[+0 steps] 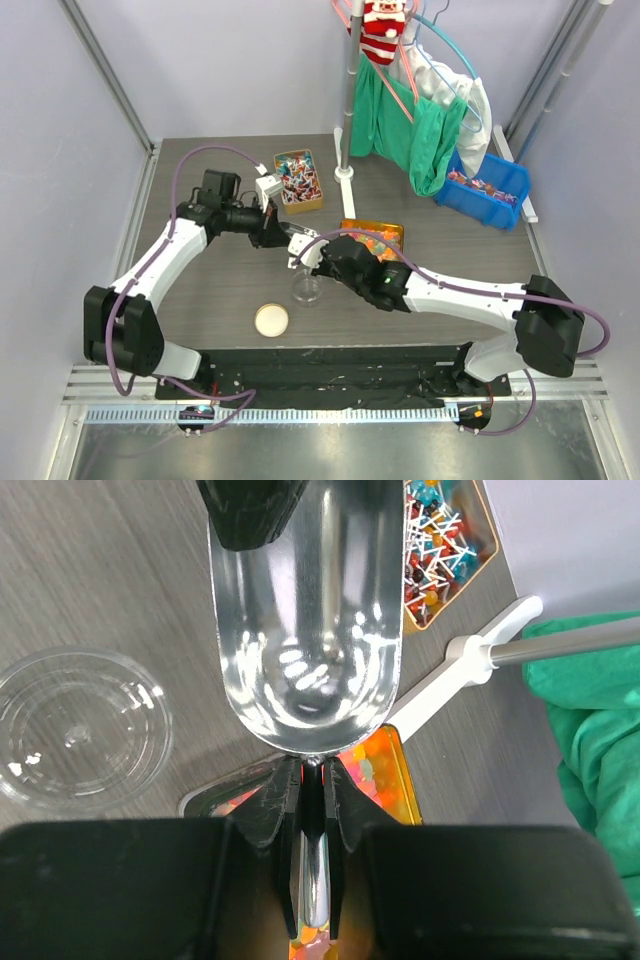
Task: Pack the candies
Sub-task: Adjust the spatula.
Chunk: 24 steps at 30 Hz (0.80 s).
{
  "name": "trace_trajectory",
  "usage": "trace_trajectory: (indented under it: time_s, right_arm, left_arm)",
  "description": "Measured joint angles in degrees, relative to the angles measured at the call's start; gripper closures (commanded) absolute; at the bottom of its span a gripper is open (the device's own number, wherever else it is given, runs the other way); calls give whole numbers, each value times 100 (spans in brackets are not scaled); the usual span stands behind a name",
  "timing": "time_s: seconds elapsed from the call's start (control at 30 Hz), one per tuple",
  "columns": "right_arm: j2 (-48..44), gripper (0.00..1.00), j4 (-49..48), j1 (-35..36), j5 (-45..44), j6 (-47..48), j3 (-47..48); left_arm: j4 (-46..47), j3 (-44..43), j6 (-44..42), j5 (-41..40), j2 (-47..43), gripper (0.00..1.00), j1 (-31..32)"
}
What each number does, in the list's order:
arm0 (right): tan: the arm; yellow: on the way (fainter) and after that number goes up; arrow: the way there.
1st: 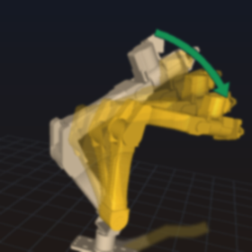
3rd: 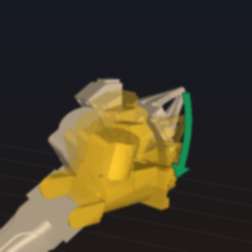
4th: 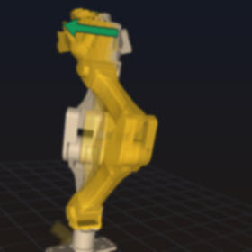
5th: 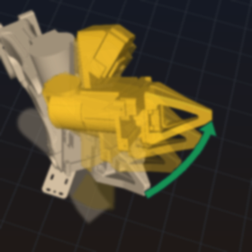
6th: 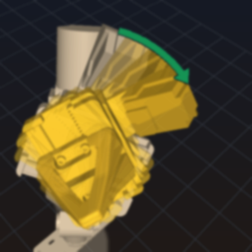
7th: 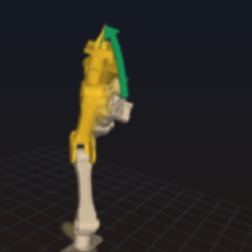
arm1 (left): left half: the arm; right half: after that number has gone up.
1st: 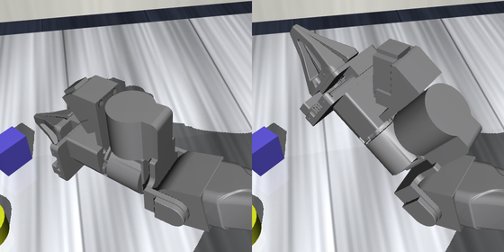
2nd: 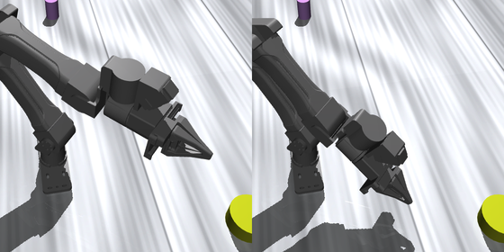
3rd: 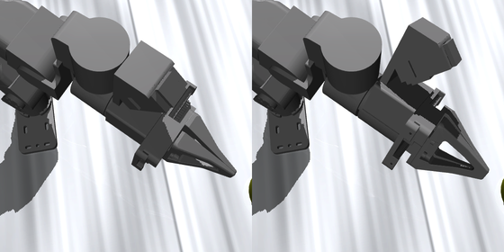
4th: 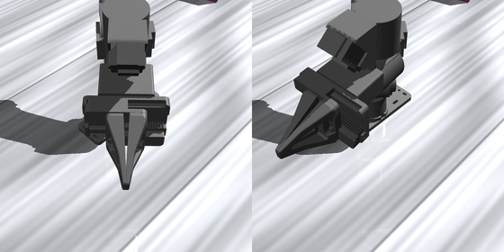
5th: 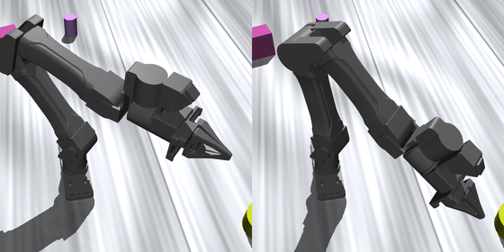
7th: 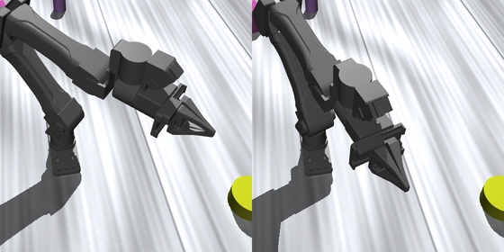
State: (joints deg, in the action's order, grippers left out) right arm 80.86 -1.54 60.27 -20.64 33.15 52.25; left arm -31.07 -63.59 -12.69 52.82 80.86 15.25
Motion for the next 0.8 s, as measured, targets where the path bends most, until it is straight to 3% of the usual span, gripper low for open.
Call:
trace_trajectory:
  time_s: [0.47,0.5,0.57,0.63,0.67,0.7,0.8]
  right_arm:
    - [-627,99,201,42,308,39,-179]
    - [-627,99,190,42,282,66,-199]
    - [-625,99,149,39,221,114,-251]
    - [-625,99,109,37,162,151,-286]
    - [-625,99,70,37,133,168,-302]
    - [-625,99,48,35,101,188,-317]
    - [-625,99,-26,24,31,240,-348]
  left_arm:
    - [177,-9,107,-481,315,98,22]
    - [199,-22,164,-551,315,87,-4]
    - [219,-98,238,-741,308,82,-118]
    - [240,-249,348,-970,280,71,-295]
    - [267,-334,365,-1099,245,63,-380]
    - [308,-420,374,-1215,195,46,-448]
    - [516,-590,446,-1580,-9,28,-566]
